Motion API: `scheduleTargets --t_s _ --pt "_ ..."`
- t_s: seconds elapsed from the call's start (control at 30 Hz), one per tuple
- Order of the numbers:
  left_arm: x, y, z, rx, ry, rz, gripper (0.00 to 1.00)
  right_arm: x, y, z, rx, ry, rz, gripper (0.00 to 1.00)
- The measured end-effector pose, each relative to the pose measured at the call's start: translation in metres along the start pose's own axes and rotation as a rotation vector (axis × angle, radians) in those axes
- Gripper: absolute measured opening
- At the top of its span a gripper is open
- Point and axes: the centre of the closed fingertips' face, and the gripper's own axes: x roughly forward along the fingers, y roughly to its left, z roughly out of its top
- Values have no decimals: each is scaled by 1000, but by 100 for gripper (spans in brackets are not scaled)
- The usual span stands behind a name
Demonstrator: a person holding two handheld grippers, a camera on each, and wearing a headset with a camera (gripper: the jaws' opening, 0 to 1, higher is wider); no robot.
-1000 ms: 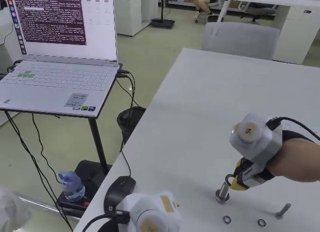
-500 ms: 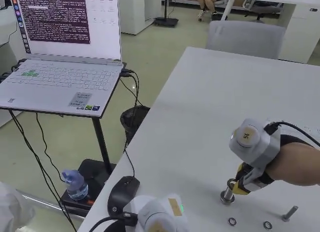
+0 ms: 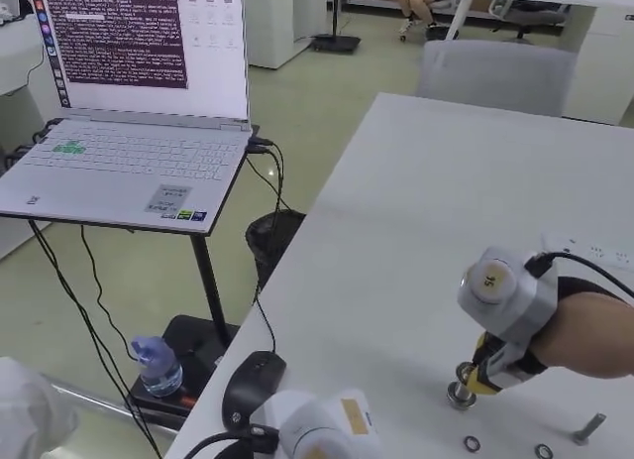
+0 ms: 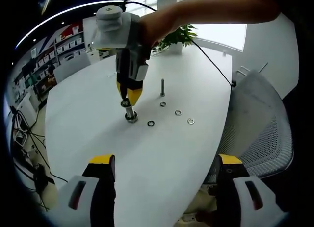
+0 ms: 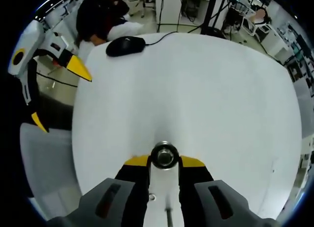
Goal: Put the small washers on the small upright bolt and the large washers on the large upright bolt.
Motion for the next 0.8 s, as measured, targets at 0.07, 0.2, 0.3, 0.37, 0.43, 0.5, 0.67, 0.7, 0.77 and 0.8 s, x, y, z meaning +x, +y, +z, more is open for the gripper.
scheduleTargets --t_s 0.07,0.2,0.3,0.37,0.43,0.5,0.67,0.7,0.77,0.8 --pt "-1 0 1 -1 -1 1 84 3 0 0 -2 2 0 22" --pt "-1 1 2 -1 -4 3 83 9 1 -2 -3 10 5 22" --pt "-1 2 1 0 -1 3 83 14 2 -4 -2 16 8 22" --pt "-1 2 1 -2 0 1 82 17 1 -5 0 15 9 22" --pt "-1 2 0 -3 4 1 82 21 1 -6 1 18 11 22" --pt "-2 3 0 -5 3 2 82 23 1 -8 4 21 14 22" --pt "-2 3 -1 -8 6 2 81 28 1 -9 8 23 17 22" --pt "-2 3 -2 -8 7 2 81 30 1 -10 8 25 16 22" --pt "-2 3 -2 -8 8 2 81 32 1 -11 10 23 16 22" --pt "-2 3 -2 -8 8 2 81 32 1 -11 11 22 15 22"
